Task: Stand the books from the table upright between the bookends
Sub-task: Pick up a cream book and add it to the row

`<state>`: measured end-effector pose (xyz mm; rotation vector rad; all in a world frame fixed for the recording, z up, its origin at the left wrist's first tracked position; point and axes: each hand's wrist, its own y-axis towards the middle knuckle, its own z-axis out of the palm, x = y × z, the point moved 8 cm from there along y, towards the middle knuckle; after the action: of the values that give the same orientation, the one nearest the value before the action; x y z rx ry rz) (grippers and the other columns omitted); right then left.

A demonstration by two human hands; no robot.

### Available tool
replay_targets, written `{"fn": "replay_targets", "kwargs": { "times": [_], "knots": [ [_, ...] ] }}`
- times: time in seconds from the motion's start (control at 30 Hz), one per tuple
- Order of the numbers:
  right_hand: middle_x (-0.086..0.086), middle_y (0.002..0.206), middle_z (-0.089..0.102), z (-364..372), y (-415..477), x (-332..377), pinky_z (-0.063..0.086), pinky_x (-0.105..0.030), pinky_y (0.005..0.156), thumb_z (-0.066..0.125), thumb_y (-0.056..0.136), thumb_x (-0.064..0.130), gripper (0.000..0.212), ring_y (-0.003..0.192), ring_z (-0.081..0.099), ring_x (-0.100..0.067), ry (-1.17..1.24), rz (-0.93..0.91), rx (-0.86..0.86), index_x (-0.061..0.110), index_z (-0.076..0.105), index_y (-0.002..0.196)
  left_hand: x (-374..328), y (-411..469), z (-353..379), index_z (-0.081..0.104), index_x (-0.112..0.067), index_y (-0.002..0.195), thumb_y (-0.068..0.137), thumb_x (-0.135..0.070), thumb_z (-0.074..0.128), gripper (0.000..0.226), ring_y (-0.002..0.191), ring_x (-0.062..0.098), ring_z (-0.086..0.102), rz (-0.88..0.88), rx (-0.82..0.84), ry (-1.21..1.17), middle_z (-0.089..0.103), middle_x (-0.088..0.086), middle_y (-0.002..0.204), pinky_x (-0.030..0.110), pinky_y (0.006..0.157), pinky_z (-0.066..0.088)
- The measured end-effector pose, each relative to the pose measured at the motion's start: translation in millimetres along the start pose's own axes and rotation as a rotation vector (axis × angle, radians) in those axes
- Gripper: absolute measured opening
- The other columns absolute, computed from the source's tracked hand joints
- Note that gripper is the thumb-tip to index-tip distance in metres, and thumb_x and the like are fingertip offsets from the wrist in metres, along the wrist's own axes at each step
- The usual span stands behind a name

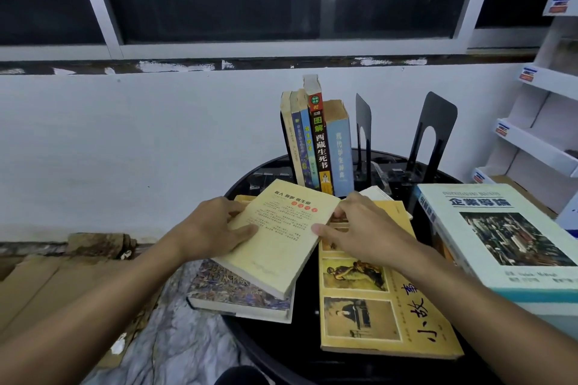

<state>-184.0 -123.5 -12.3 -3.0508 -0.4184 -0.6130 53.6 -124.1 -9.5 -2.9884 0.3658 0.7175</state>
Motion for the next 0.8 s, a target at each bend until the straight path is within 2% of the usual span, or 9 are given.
{"fn": "replay_targets", "kwargs": {
  "times": [0.1,0.2,0.4,0.5,0.57,0.6,0.67,0.7,0.8],
  "knots": [
    [0.012,0.111,0.04,4.9,9.3,-3.0,0.039,-0.037,0.1,0.051,0.093,0.066,0.054,0.109,0.04,-0.009,0.013,-0.009,0.015,0.035,0.054,0.137,0.3,-5.7,3.3,0.071,-0.03,0.105,0.094,-0.041,0.066,0.016,0.069,0.0,0.065,-0.021,0.007,-0.024,0.069,-0.02,0.086,0.01,0.055,0.044],
    [0.011,0.117,0.039,5.7,18.9,-5.6,0.029,-0.037,0.099,0.05,0.095,0.063,0.05,0.118,0.038,-0.01,0.025,-0.025,0.028,0.038,0.053,0.138,-3.2,-11.8,9.4,0.072,-0.027,0.113,0.092,-0.041,0.068,0.025,0.073,-0.003,0.067,-0.006,0.022,-0.077,0.072,-0.021,0.091,0.01,0.057,0.045],
    [0.008,0.119,0.04,7.7,34.0,-11.0,0.028,-0.039,0.095,0.046,0.095,0.065,0.054,0.119,0.031,-0.01,-0.035,-0.057,0.045,0.034,0.052,0.138,-11.7,-27.5,13.5,0.072,-0.026,0.109,0.091,-0.041,0.07,0.024,0.083,-0.012,0.062,0.02,0.003,-0.119,0.066,-0.025,0.093,0.012,0.068,0.053],
    [0.007,0.122,0.044,3.7,39.0,-17.1,0.028,-0.042,0.096,0.045,0.093,0.069,0.06,0.123,0.031,-0.012,-0.042,-0.047,0.04,0.031,0.053,0.139,-13.0,-27.5,1.5,0.071,-0.037,0.102,0.092,-0.037,0.069,0.01,0.087,-0.014,0.061,0.029,-0.016,-0.15,0.068,-0.032,0.086,0.007,0.067,0.048],
    [0.004,0.131,0.046,0.2,43.4,-22.9,0.027,-0.046,0.099,0.044,0.09,0.073,0.068,0.129,0.031,-0.016,-0.044,-0.003,0.03,0.027,0.054,0.139,-11.2,-19.4,-11.3,0.062,-0.05,0.095,0.09,-0.043,0.07,0.011,0.094,-0.003,0.063,0.039,-0.065,-0.117,0.068,-0.025,0.094,0.007,0.071,0.046],
    [0.003,0.133,0.046,-1.1,45.3,-24.6,0.026,-0.047,0.099,0.043,0.089,0.075,0.071,0.131,0.031,-0.017,-0.048,0.018,0.031,0.025,0.055,0.138,-4.4,-11.1,-15.0,0.063,-0.05,0.099,0.087,-0.05,0.07,0.014,0.101,0.002,0.062,0.019,-0.091,-0.099,0.066,-0.02,0.107,0.014,0.082,0.048],
    [0.002,0.135,0.046,-1.9,48.8,-26.2,0.023,-0.046,0.096,0.044,0.087,0.077,0.072,0.133,0.03,-0.02,-0.04,0.048,0.043,0.024,0.059,0.134,10.3,5.7,-17.8,0.066,-0.039,0.12,0.081,-0.066,0.067,0.047,0.121,0.015,0.057,-0.056,-0.101,-0.048,0.061,-0.006,0.131,0.042,0.102,0.047],
    [0.003,0.135,0.047,-2.1,50.5,-26.7,0.022,-0.045,0.094,0.044,0.087,0.077,0.072,0.134,0.03,-0.02,-0.028,0.062,0.051,0.024,0.06,0.132,16.7,13.2,-18.7,0.065,-0.034,0.127,0.077,-0.073,0.065,0.063,0.126,0.018,0.054,-0.1,-0.098,-0.021,0.058,-0.005,0.137,0.05,0.107,0.042],
    [0.005,0.129,0.051,-2.6,53.5,-25.6,0.022,-0.044,0.091,0.047,0.085,0.078,0.065,0.13,0.032,-0.019,0.001,0.078,0.07,0.028,0.066,0.12,24.5,34.2,-18.7,0.059,-0.034,0.135,0.067,-0.088,0.054,0.087,0.138,0.02,0.045,-0.162,-0.055,0.024,0.051,-0.009,0.147,0.059,0.113,0.028]
  ]
}}
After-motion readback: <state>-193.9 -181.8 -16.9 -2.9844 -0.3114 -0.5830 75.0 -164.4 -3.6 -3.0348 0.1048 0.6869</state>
